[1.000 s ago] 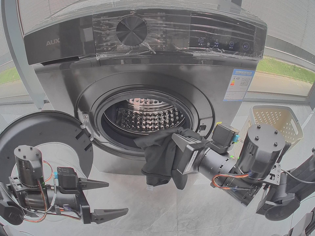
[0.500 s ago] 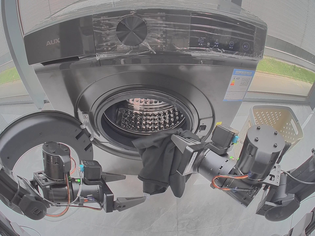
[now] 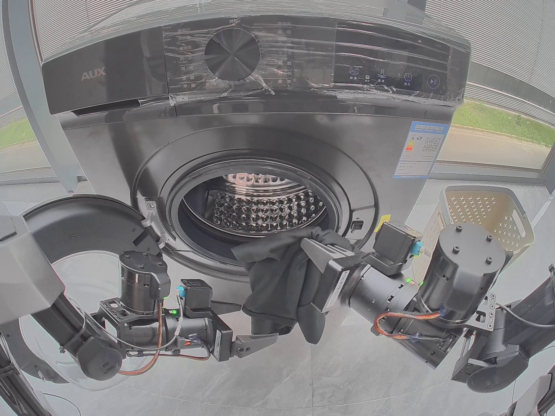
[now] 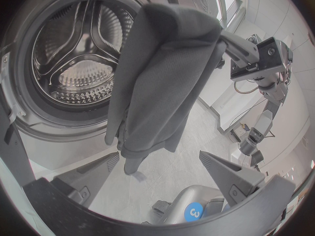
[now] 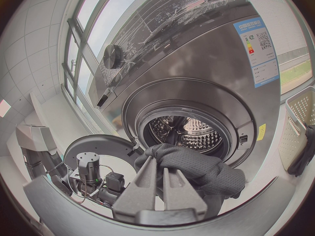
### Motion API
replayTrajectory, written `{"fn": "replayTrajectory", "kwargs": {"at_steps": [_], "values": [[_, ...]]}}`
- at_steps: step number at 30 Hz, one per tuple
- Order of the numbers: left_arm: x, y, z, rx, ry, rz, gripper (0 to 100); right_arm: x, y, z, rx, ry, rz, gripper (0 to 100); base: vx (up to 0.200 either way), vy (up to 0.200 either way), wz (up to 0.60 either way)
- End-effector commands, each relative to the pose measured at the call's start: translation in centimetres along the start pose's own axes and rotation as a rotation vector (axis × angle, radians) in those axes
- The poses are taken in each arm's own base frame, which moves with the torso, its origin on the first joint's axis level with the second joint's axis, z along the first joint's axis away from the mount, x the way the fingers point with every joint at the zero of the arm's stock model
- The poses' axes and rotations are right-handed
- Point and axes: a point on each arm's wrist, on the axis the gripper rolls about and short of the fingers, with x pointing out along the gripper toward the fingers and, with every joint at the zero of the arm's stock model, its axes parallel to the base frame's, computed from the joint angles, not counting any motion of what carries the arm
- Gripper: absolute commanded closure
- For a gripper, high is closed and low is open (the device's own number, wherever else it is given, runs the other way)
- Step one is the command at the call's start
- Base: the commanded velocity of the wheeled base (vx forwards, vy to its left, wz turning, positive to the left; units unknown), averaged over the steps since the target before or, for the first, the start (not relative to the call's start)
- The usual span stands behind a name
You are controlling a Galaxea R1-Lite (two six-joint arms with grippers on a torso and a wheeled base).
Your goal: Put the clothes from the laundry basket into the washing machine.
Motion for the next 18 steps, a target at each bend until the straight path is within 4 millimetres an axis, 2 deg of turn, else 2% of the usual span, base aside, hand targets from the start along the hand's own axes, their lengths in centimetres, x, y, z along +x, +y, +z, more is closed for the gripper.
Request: {"fn": "replayTrajectory", "kwargs": {"at_steps": [1,8,13,14,18], "values": [[1.8,0.4,-0.5,0.0,0.015,-0.009,0,-0.1,0.0,0.0,0.001,-0.001,0.001,100,0.0,0.0,0.0],[3.5,1.1,-1.1,0.022,-0.044,0.006,0,-0.1,0.0,0.0,0.001,-0.001,0.001,100,0.0,0.0,0.0],[3.9,0.5,-1.2,0.019,-0.059,-0.018,0,-0.1,0.0,0.0,0.0,0.0,0.001,100,0.0,0.0,0.0],[4.0,0.3,-1.1,0.017,-0.059,-0.023,100,-0.1,0.0,0.0,0.0,0.0,0.001,100,0.0,0.0,0.0],[4.2,-0.2,-1.1,0.021,-0.059,-0.038,100,-0.1,0.0,0.0,0.0,0.0,-0.001,100,0.0,0.0,0.0]]}}
